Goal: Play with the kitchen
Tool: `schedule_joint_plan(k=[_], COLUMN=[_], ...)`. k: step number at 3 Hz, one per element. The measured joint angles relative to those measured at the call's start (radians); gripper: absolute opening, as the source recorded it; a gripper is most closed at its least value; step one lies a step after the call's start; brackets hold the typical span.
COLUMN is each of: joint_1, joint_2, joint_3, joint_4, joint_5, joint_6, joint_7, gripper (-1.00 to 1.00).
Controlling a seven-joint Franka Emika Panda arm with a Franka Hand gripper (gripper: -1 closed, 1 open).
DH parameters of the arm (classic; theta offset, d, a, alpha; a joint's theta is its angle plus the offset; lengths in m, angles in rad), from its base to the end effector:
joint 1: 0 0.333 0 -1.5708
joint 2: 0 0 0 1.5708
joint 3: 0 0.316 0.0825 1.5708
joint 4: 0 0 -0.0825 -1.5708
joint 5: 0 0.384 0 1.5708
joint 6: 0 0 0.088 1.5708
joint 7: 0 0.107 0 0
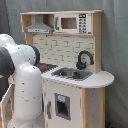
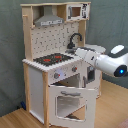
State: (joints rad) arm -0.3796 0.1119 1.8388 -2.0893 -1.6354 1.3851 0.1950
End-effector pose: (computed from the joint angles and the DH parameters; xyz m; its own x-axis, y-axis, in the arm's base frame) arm 0.1960 0.4949 0.5053 0.2412 0.9267 -0.2882 0.0359 0.2882 0.9569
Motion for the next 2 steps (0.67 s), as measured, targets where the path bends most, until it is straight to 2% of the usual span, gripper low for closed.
schedule_joint_plan(k=[1,2], joint_1=[0.000,-0.001], joint_2=[-0.035,-0.060], joint_3=[-0.005,-0.008], joint_4=[-0.028,-0.055], joint_5=[-0.048,-0.067], joint_6=[0.054,0.089], joint_7=[0.100,0.188], gripper=[1.00,1.00])
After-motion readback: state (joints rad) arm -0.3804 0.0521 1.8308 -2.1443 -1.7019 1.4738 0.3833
